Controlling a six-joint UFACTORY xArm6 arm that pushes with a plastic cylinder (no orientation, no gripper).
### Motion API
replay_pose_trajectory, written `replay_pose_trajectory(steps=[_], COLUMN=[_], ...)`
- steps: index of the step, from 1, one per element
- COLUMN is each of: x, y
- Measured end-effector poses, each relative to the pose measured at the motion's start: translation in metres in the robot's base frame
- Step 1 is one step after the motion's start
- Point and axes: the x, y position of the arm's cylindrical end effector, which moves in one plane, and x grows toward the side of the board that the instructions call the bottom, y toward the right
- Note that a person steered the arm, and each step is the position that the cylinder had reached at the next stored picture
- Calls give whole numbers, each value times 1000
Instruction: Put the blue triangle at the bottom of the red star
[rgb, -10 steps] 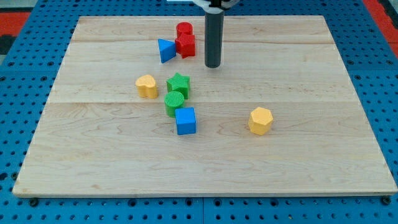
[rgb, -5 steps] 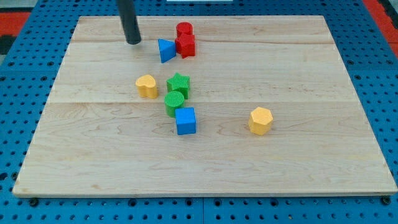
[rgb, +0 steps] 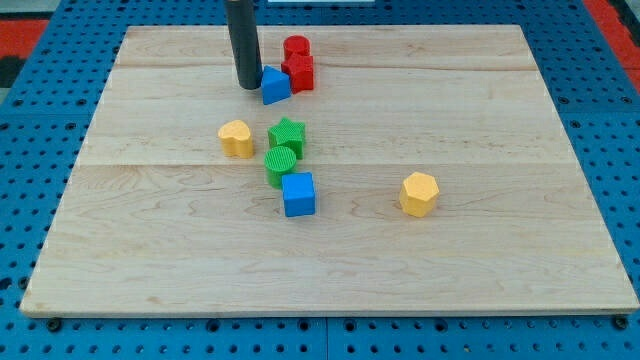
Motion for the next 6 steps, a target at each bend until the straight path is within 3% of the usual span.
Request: replay_pose_trajectory(steps=[1,3,5,6], x=[0,45,-16,-15], y=[0,8,-48,-27])
